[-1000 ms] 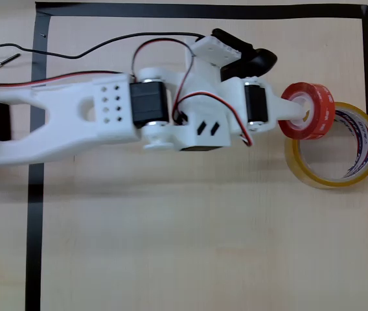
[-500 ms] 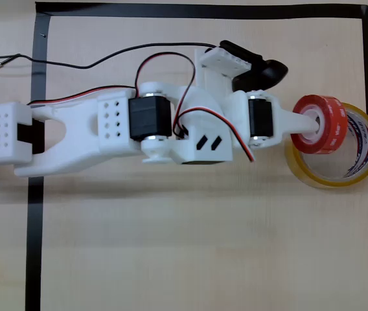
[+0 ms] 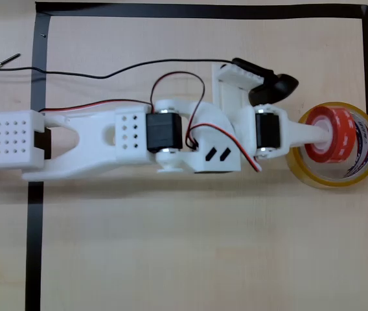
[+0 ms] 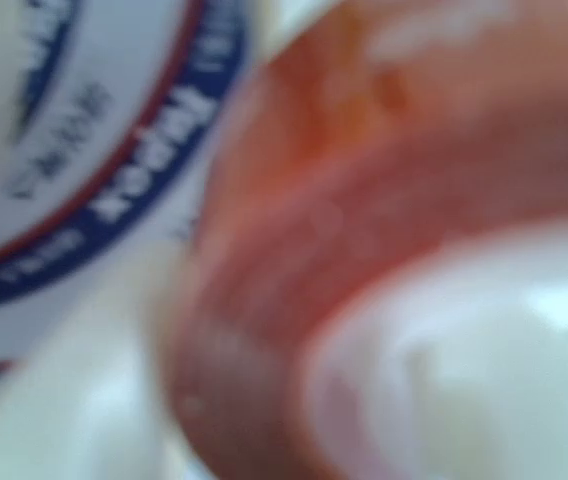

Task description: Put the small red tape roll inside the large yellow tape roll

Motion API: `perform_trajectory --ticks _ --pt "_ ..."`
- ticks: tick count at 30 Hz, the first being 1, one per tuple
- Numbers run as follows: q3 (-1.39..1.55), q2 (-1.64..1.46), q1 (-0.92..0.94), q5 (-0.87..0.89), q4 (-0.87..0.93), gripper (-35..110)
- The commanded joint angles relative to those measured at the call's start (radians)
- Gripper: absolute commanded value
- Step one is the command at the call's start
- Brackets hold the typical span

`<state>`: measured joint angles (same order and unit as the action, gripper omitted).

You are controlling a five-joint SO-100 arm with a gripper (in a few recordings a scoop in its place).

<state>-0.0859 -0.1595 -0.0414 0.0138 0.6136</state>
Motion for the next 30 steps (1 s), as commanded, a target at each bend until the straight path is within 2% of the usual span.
perform_trajectory --ticks 1,7,15,19,21,30 --pt "-0.155 -0.046 0.025 0.012 -0.129 3" --pt "-0.156 -0.02 0.04 0.012 -0.146 17" --pt "-0.158 -0.075 0.043 0.012 -0.014 19" --pt "-0.158 -0.199 0.038 0.012 0.213 13" --pt "-0.158 -0.285 0.023 0.012 0.376 0" --pt "-0.158 -0.597 -0.051 0.029 1.046 0"
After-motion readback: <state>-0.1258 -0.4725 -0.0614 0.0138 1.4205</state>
